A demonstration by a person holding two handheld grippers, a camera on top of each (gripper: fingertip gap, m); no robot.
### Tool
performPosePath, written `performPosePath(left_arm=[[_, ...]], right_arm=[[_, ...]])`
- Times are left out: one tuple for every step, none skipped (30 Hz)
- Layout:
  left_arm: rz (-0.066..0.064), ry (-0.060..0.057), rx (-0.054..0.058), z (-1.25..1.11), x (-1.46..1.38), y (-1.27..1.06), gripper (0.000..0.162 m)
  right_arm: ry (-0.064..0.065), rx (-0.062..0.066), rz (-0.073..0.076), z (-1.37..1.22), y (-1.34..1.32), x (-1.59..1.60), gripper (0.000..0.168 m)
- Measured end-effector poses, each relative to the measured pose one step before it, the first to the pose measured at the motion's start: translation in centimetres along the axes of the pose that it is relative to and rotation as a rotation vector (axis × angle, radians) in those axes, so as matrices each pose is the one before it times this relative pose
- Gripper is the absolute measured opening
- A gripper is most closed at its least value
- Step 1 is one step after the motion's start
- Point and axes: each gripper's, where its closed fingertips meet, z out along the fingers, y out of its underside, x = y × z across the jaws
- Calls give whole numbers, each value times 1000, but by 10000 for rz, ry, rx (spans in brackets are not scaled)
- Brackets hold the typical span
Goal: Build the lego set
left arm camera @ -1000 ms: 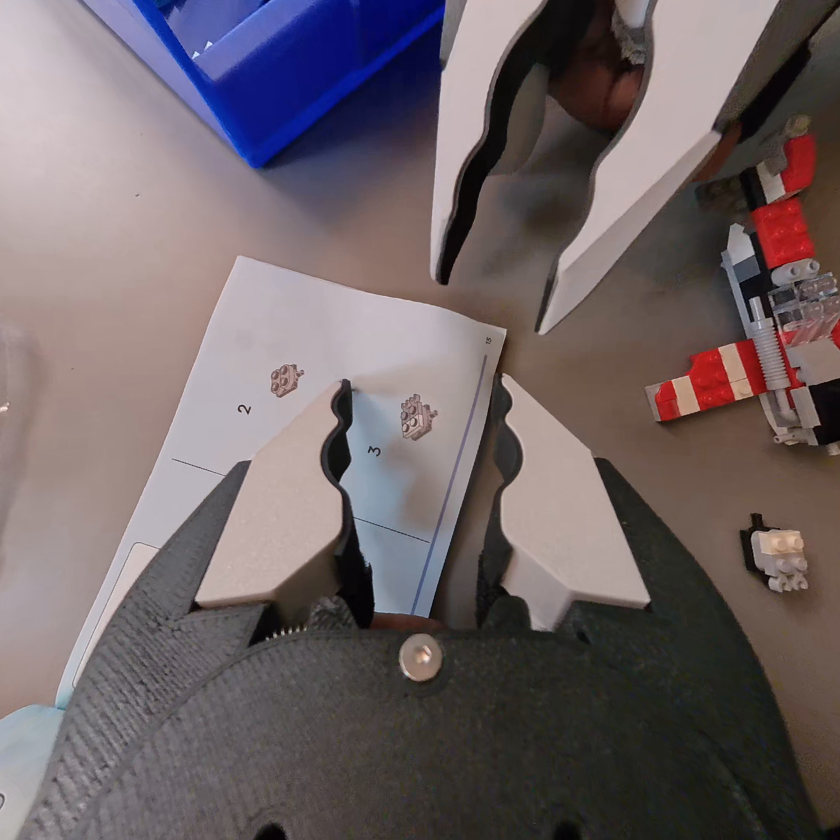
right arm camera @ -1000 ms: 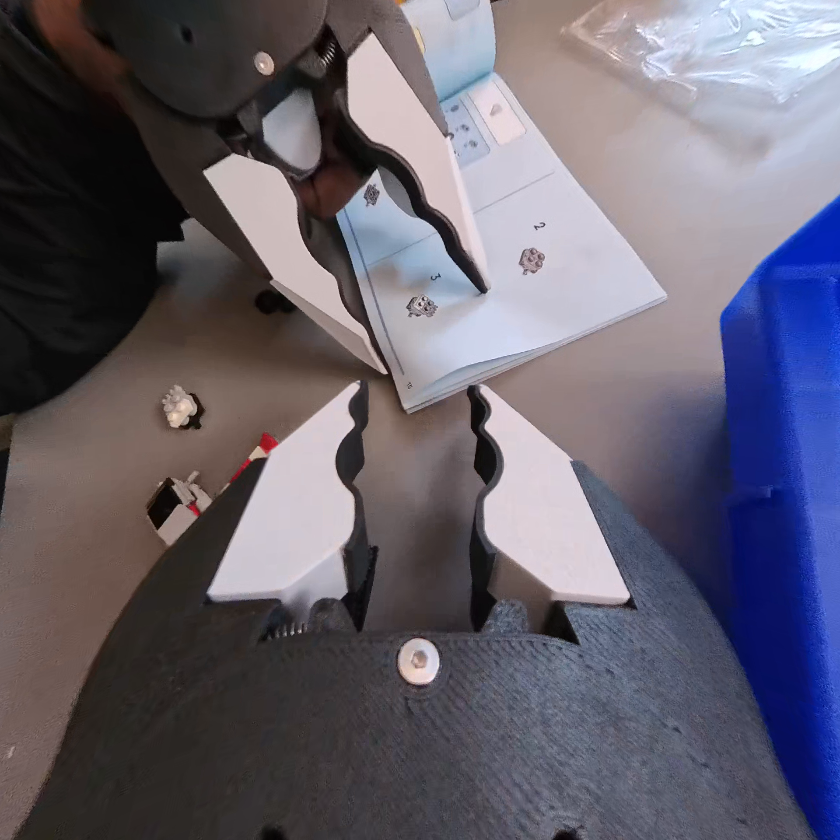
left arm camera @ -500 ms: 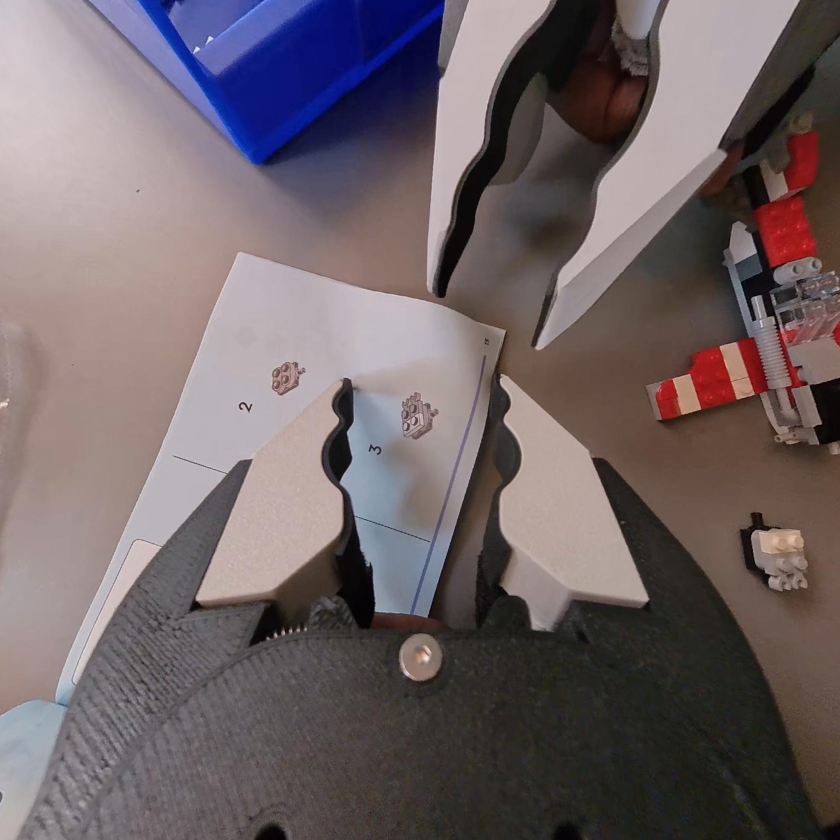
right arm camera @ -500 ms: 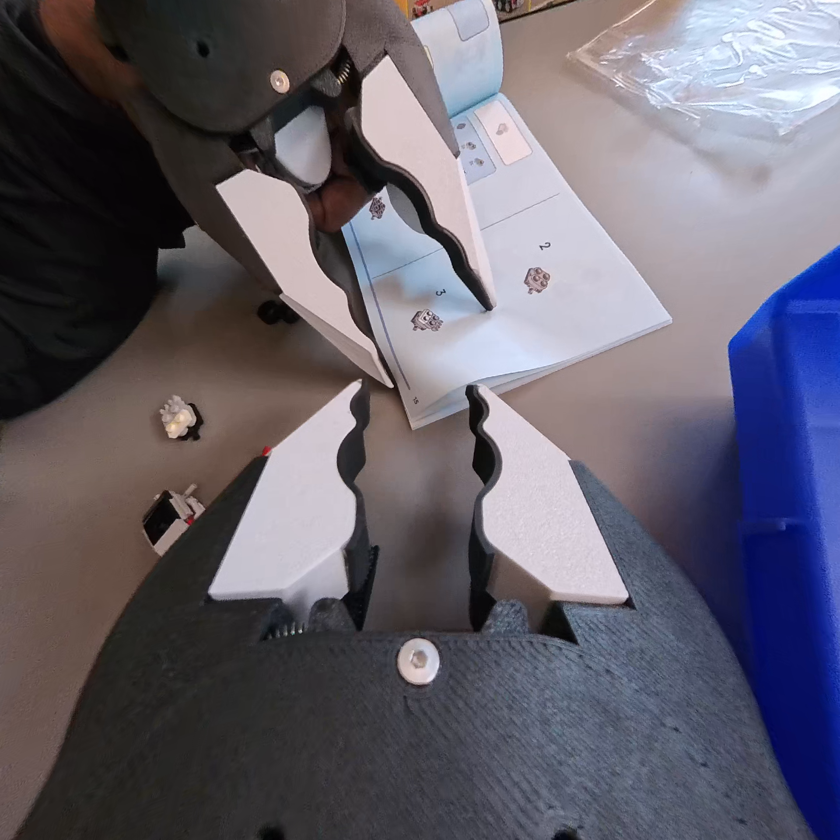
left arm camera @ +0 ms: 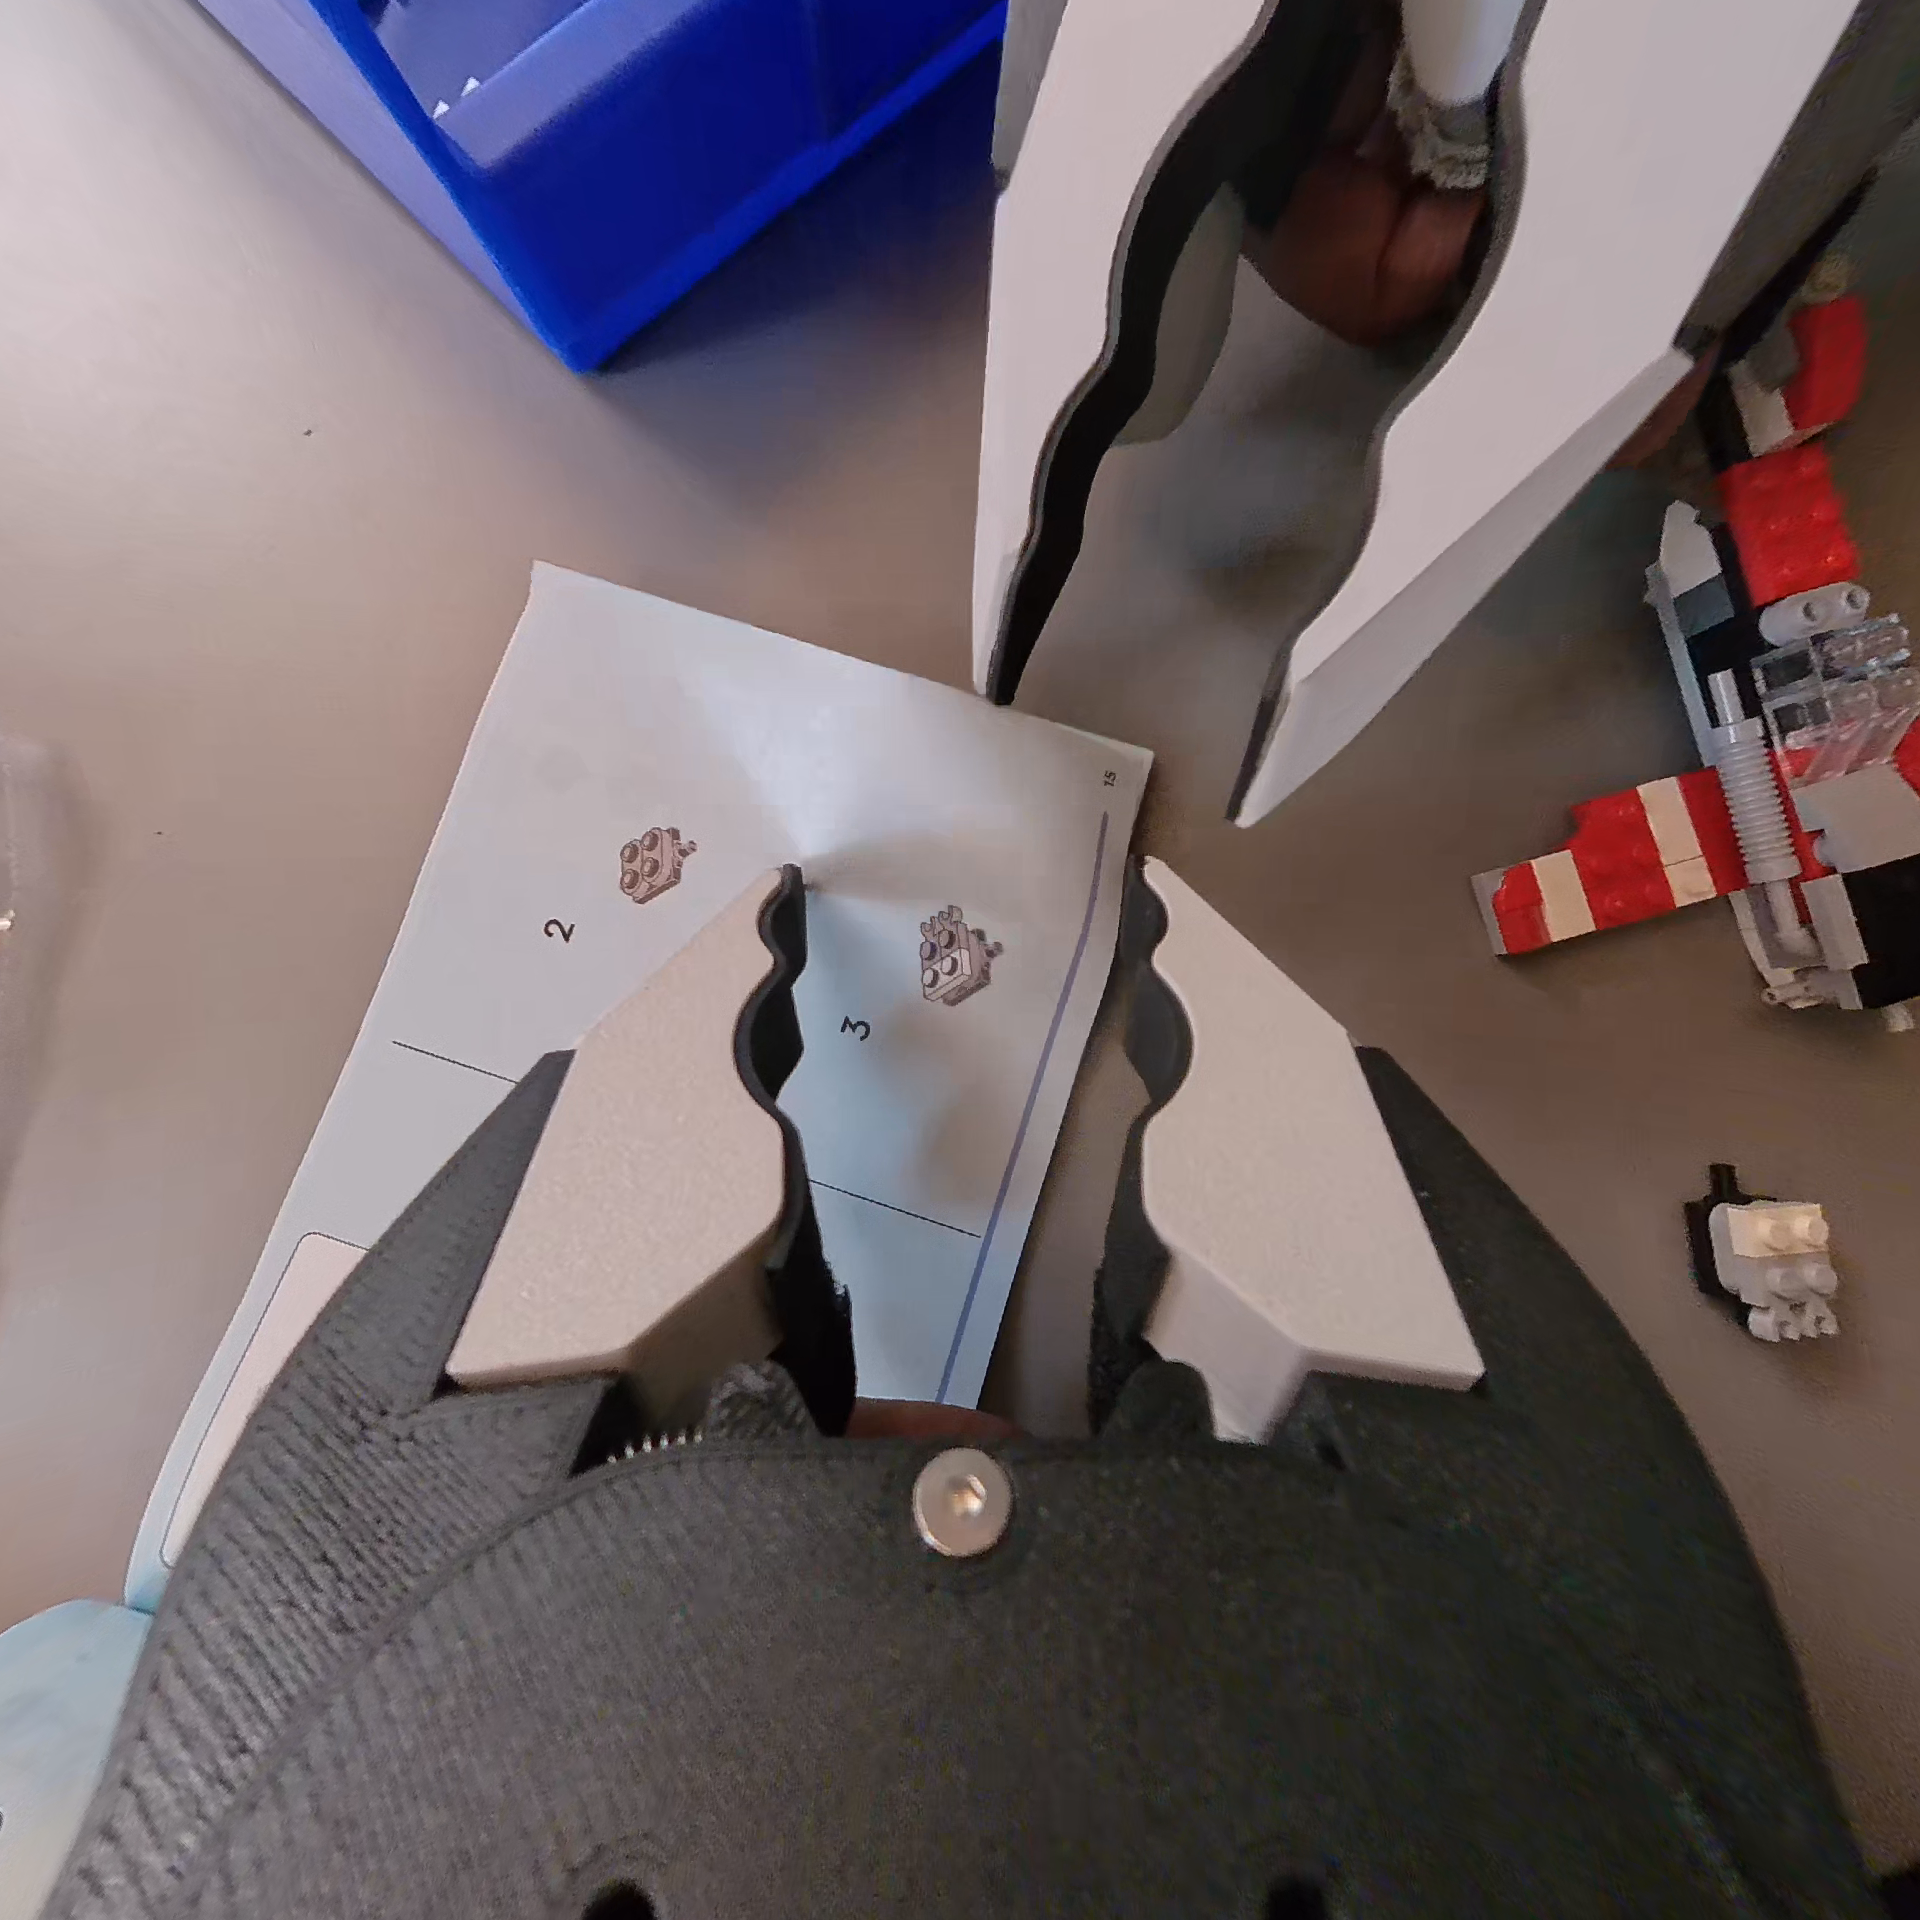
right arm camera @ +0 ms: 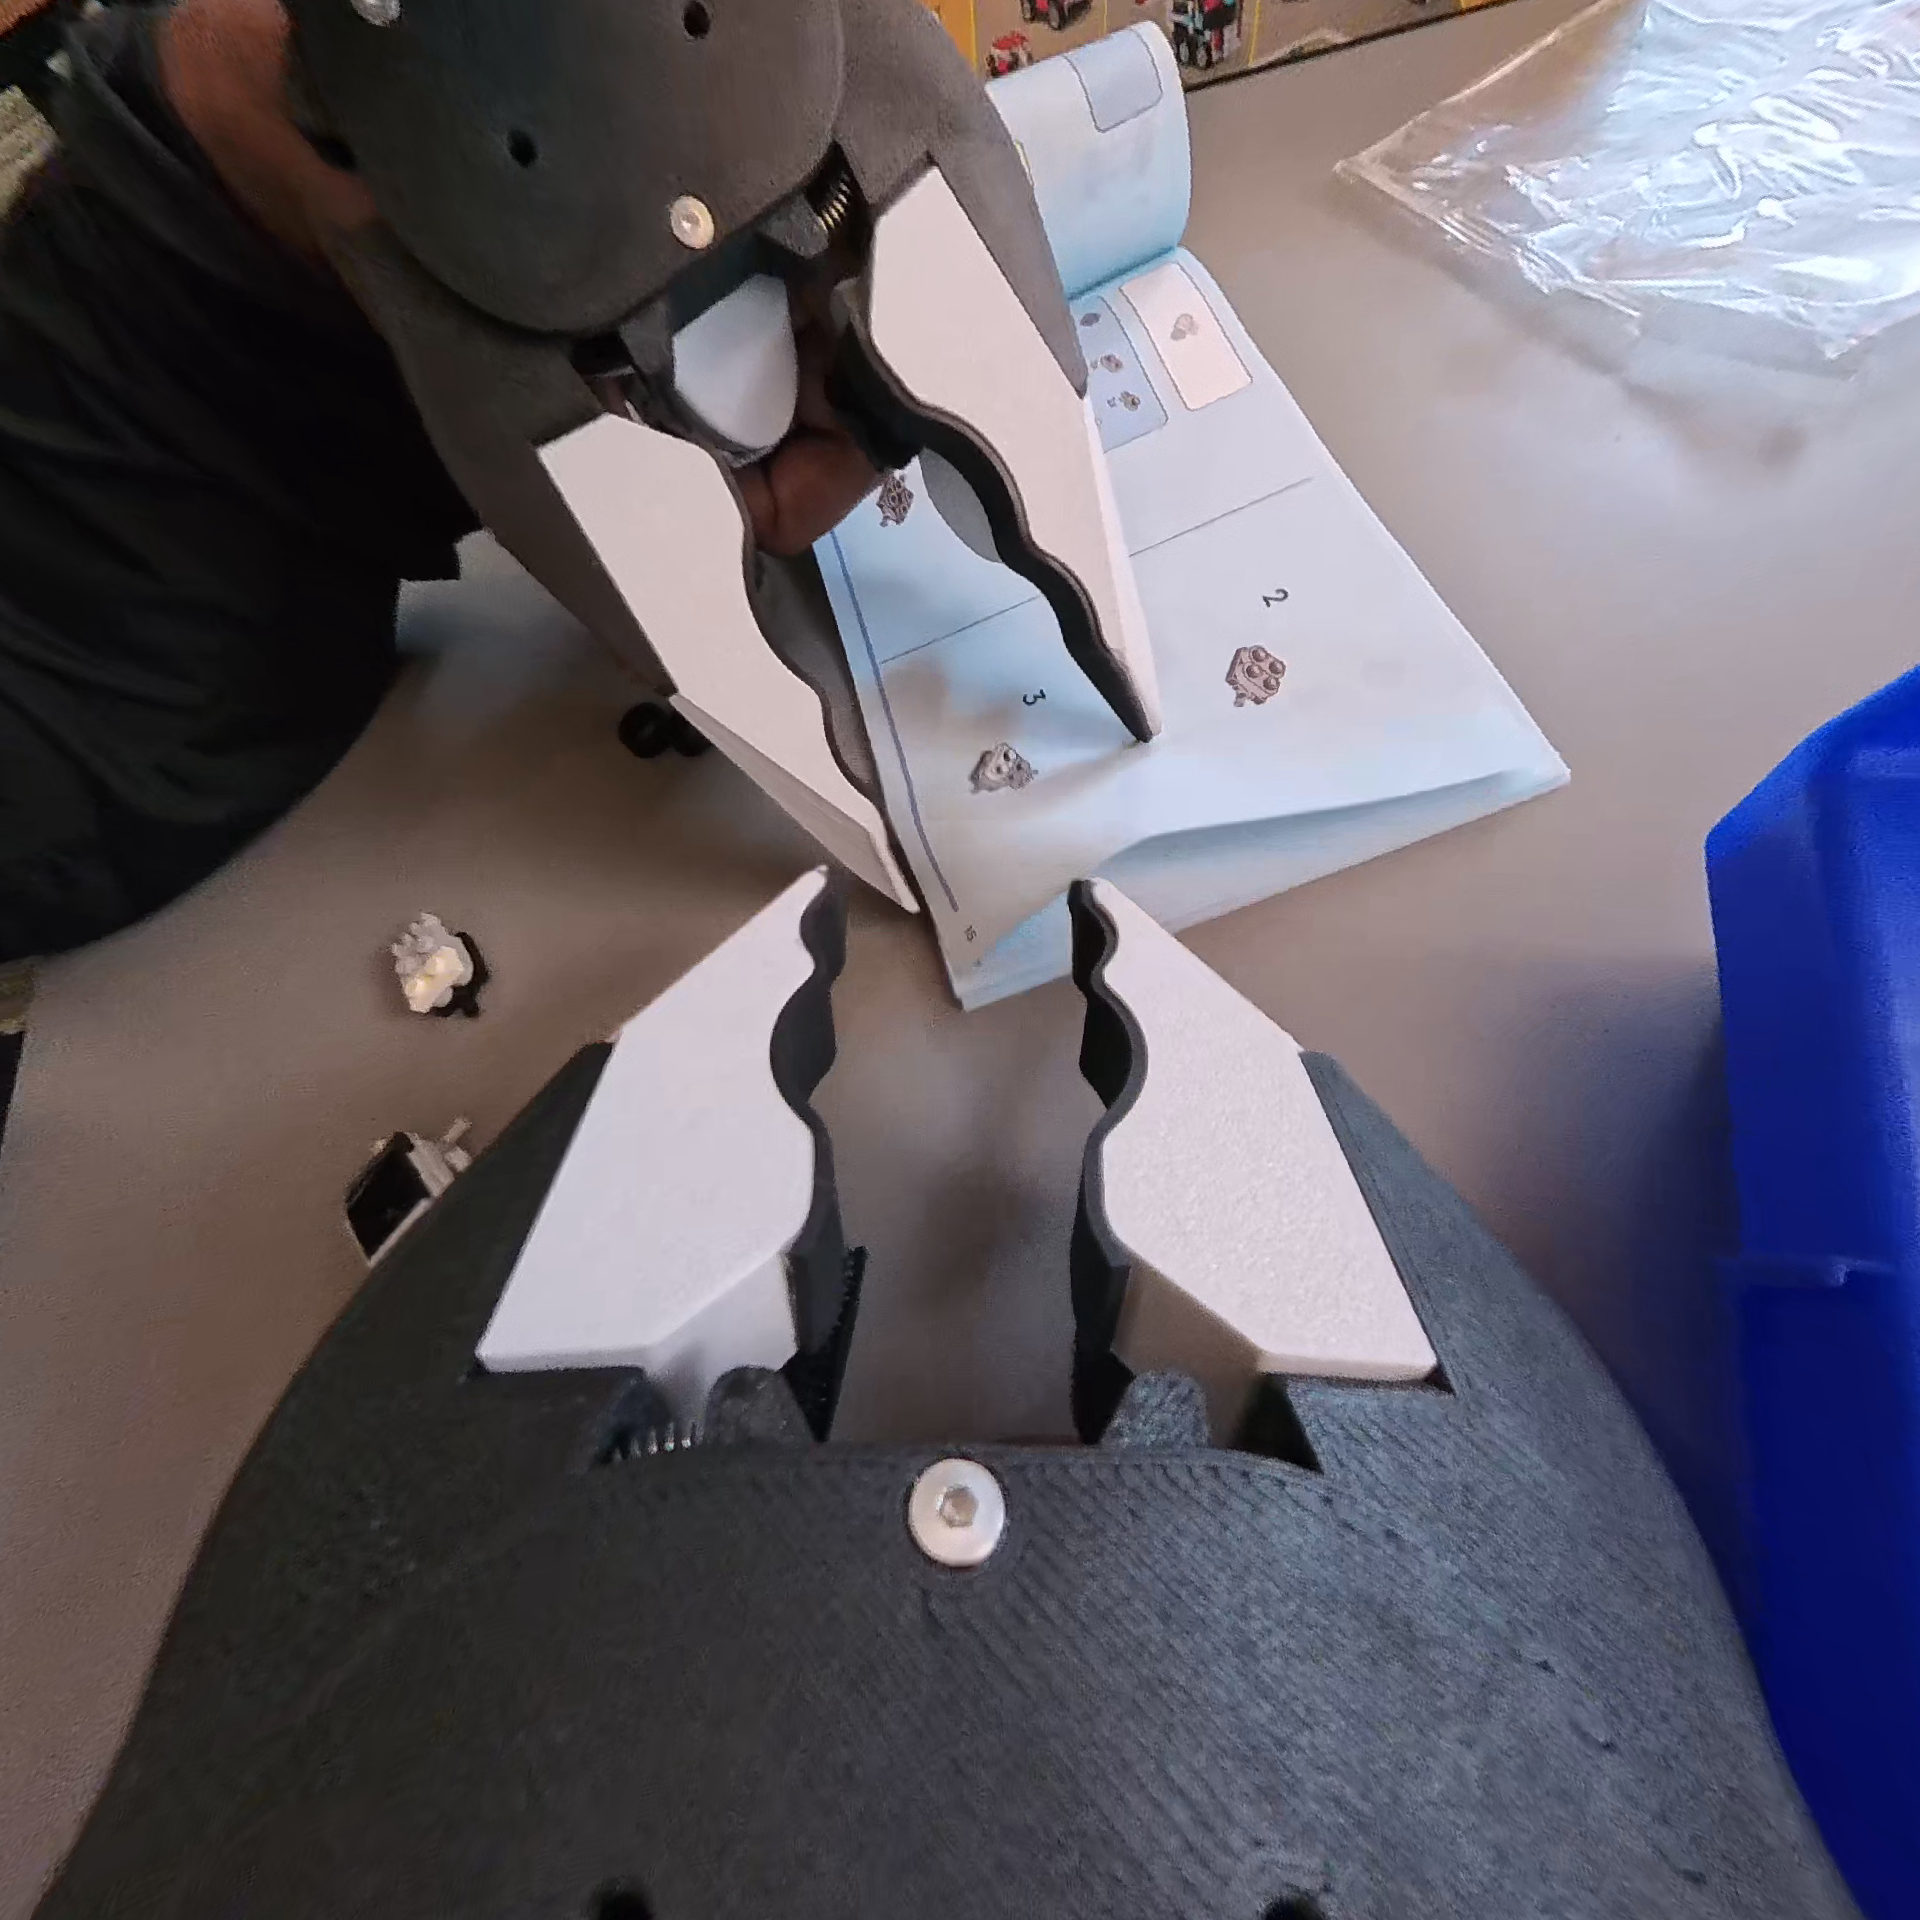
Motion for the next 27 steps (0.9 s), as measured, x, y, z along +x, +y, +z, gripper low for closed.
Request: performPosePath(left_arm=[[6,3,-7,-20,16,28,62],[-1,11,-6,-26,22,19,62],[-7,16,0,-34,22,9,63],[-7,20,8,-37,28,-8,63],[-1,27,9,-38,54,-7,63],[5,24,9,-34,59,-26,64],[8,19,8,-42,57,-16,65],[7,21,11,-48,64,-41,66],[5,22,18,-63,63,-43,66],[6,10,18,-77,44,-42,67],[11,-9,20,-70,16,-52,67],[12,-16,28,-85,-5,-70,67],[7,-19,31,-77,5,-81,68],[6,-22,26,-94,-8,-89,68],[13,-20,20,-94,11,-85,69],[19,-25,19,-97,11,-97,69],[12,-24,17,-91,9,-103,69],[3,-17,13,-93,23,-83,69],[-2,-21,1,-91,2,-63,69],[-12,-26,-18,-90,2,-38,69],[-24,-26,-20,-97,-11,-29,68],[-35,-14,-9,-94,2,-39,68],[-42,6,-8,-107,33,-40,68],[-41,3,-20,-101,28,-9,66],[-43,-21,-36,-111,-14,11,64],[-49,-34,-32,-111,-58,8,60],[-62,-42,-14,-116,-87,3,58]], right_arm=[[-3,27,-26,11,-53,-37,45],[-12,-30,-17,21,43,-23,45],[-11,16,-15,-2,-33,-19,45],[-18,34,-10,-19,-53,-23,45],[-11,21,-2,-22,-27,-17,45],[-7,14,-4,-4,-22,-6,45],[-11,29,-14,-14,-51,-15,45],[-43,117,-34,-18,-191,-86,45],[-41,116,-29,-15,-205,-93,45],[-15,25,-19,30,-60,-33,45],[7,-59,-9,48,76,7,45],[-8,-15,-13,31,-1,-20,45],[-3,20,-18,-6,-44,-17,45],[-23,70,-4,-17,-100,-40,45],[-34,133,-4,-32,-215,-45,45],[-31,119,2,-26,-198,-37,45],[-10,52,13,0,-89,21,45],[-4,2,2,9,-24,5,45],[-2,-7,12,14,2,15,45],[1,32,3,-11,-53,13,45],[-19,117,-3,-32,-181,-21,45],[-15,139,11,-18,-230,-10,45],[-11,115,26,8,-187,-9,45],[7,44,9,18,-86,28,45],[-2,18,-2,14,-50,-2,45],[13,37,0,23,-64,25,45],[31,71,9,5,-123,37,45]])
